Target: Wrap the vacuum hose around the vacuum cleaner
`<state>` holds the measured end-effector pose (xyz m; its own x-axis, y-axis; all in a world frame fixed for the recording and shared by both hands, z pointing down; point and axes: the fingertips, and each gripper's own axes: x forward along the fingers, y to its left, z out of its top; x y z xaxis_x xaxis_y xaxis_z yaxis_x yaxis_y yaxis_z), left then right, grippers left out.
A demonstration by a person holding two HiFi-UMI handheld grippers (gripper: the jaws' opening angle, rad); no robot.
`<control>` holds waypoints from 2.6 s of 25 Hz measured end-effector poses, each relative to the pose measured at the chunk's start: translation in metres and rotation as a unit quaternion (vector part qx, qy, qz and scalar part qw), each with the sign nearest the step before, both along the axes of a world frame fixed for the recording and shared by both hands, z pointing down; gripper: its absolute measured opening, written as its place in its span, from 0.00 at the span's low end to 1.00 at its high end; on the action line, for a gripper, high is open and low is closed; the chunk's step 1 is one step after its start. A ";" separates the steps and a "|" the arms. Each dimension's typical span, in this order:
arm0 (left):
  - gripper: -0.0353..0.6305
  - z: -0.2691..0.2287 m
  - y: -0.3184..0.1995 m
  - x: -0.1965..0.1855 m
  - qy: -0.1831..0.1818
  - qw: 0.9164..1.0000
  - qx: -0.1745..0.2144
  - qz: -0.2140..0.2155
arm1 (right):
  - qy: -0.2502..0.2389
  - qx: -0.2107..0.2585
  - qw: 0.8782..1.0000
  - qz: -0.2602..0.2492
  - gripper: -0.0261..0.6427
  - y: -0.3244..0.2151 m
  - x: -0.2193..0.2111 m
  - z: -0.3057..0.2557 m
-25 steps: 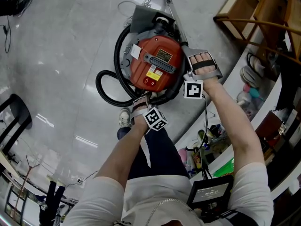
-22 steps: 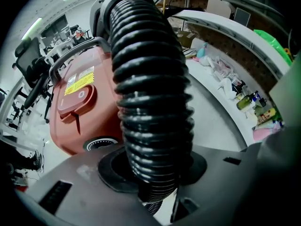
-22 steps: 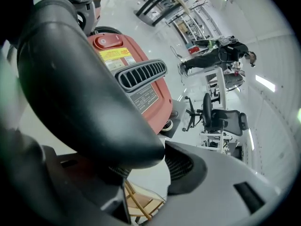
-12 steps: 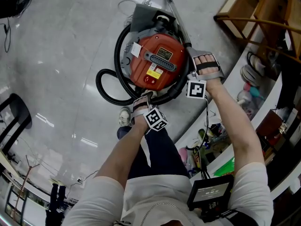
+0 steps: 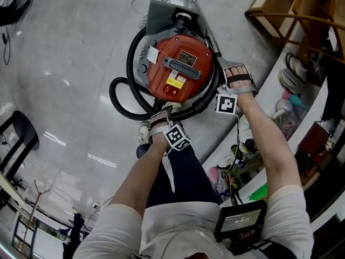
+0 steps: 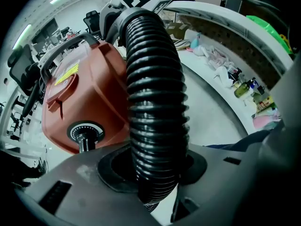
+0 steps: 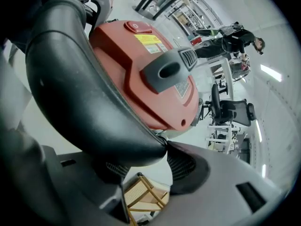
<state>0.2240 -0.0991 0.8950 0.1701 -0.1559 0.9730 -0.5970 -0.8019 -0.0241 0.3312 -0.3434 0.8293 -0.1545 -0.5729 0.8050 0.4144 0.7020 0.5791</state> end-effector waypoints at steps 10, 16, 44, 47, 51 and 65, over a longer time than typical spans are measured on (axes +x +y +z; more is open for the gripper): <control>0.26 0.008 0.001 -0.008 -0.023 0.999 0.021 0.007 | 0.002 0.007 0.999 0.034 0.35 0.011 0.011 0.017; 0.27 0.008 -0.008 -0.013 -0.027 0.999 0.041 0.009 | 0.009 -0.005 0.998 0.055 0.36 0.015 0.019 0.028; 0.30 0.033 0.001 -0.019 -0.051 0.998 0.008 0.047 | 0.034 -0.030 0.995 0.092 0.42 0.038 0.039 0.083; 0.30 0.037 0.003 -0.022 -0.055 0.997 0.010 0.057 | 0.035 -0.040 0.994 0.100 0.43 0.046 0.040 0.093; 0.31 0.039 0.000 -0.021 -0.052 0.996 0.023 0.068 | 0.052 -0.037 0.993 0.099 0.43 0.048 0.047 0.098; 0.31 0.047 0.001 -0.036 -0.075 0.992 0.037 0.095 | 0.040 -0.063 0.981 0.179 0.43 0.068 0.055 0.080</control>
<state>0.1877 -0.0981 0.9424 0.0572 -0.2075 0.9766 -0.4198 -0.8925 -0.1650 0.3858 -0.2753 0.9096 0.1054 -0.4748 0.8738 0.1698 0.8743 0.4546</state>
